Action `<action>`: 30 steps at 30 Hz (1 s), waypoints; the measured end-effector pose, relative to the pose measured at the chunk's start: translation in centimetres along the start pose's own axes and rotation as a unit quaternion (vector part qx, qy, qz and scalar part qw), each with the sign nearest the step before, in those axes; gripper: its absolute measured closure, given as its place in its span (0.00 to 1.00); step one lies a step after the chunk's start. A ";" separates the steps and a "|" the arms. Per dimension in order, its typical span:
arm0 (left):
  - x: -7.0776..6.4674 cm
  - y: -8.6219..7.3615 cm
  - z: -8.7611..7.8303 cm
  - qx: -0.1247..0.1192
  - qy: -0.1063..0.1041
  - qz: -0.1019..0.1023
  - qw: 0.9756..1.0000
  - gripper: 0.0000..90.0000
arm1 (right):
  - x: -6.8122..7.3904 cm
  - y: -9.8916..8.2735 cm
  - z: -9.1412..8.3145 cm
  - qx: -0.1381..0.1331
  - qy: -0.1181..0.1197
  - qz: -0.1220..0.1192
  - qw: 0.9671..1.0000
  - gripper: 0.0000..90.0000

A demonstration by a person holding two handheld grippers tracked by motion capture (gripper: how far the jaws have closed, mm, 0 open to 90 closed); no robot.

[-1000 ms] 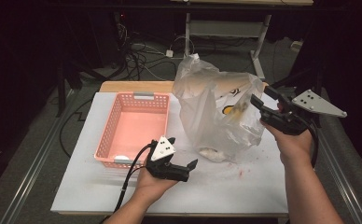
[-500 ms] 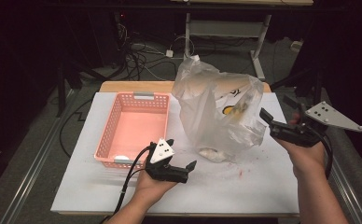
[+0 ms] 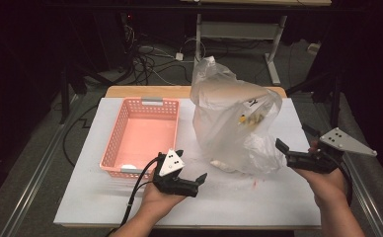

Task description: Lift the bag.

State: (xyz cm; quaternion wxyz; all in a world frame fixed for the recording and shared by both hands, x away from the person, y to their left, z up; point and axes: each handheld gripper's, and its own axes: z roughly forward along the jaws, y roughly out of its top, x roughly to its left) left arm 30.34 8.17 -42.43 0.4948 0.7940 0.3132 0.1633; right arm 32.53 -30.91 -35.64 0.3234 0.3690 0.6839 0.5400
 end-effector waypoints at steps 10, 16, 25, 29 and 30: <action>-0.3 -1.0 -0.4 -0.004 -0.005 -0.006 1.000 0.00 | 0.6 -4.2 -0.9 0.043 -0.001 0.014 0.999 0.00; -0.5 -1.0 -0.1 -0.006 -0.011 -0.007 1.000 0.00 | -0.3 -3.4 -3.5 0.018 -0.021 0.011 1.000 0.00; -0.6 -1.1 -0.1 -0.012 -0.010 -0.007 1.000 0.00 | -0.9 -6.2 -3.4 0.047 -0.021 0.023 0.998 0.00; -0.5 -1.2 -0.2 -0.015 -0.009 -0.008 1.000 0.00 | -0.8 -8.3 -2.2 0.075 -0.013 0.022 0.997 0.00; -0.5 -1.2 -0.2 -0.016 -0.008 -0.009 1.000 0.00 | -0.6 -8.8 -2.0 0.082 -0.012 0.026 0.996 0.00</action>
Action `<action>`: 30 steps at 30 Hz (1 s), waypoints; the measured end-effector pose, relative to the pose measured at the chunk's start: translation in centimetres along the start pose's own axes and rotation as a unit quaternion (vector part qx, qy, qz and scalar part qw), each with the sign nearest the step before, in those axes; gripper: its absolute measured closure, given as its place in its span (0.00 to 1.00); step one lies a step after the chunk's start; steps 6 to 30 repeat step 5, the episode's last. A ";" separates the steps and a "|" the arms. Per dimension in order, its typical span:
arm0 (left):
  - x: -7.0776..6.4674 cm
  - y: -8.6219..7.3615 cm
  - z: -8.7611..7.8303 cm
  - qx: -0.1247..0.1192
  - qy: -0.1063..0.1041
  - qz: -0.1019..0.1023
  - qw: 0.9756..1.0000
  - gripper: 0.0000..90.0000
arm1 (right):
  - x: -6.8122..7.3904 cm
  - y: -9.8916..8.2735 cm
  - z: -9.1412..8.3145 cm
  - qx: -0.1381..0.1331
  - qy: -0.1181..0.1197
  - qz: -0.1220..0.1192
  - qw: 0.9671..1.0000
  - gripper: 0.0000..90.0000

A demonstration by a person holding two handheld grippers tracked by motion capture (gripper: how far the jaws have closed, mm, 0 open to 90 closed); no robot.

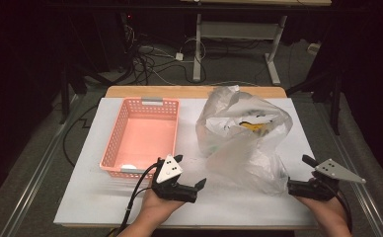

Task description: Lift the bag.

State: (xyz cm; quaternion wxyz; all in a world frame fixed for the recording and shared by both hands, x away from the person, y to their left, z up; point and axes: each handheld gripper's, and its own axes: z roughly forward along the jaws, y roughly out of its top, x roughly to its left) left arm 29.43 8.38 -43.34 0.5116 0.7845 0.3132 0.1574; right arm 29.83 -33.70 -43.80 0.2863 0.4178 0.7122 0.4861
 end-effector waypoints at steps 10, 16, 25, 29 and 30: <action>0.1 -0.1 -0.1 -0.004 0.002 0.000 1.000 0.00 | 0.2 -1.0 0.8 0.014 0.005 0.007 1.000 0.00; 0.1 -0.1 -0.1 -0.004 0.002 0.000 1.000 0.00 | 0.2 -1.0 0.8 0.014 0.005 0.007 1.000 0.00; 0.1 -0.1 -0.1 -0.004 0.002 0.000 1.000 0.00 | 0.2 -1.0 0.8 0.014 0.005 0.007 1.000 0.00; 0.1 -0.1 -0.1 -0.004 0.002 0.000 1.000 0.00 | 0.2 -1.0 0.8 0.014 0.005 0.007 1.000 0.00; 0.1 -0.1 -0.1 -0.004 0.002 0.000 1.000 0.00 | 0.2 -1.0 0.8 0.014 0.005 0.007 1.000 0.00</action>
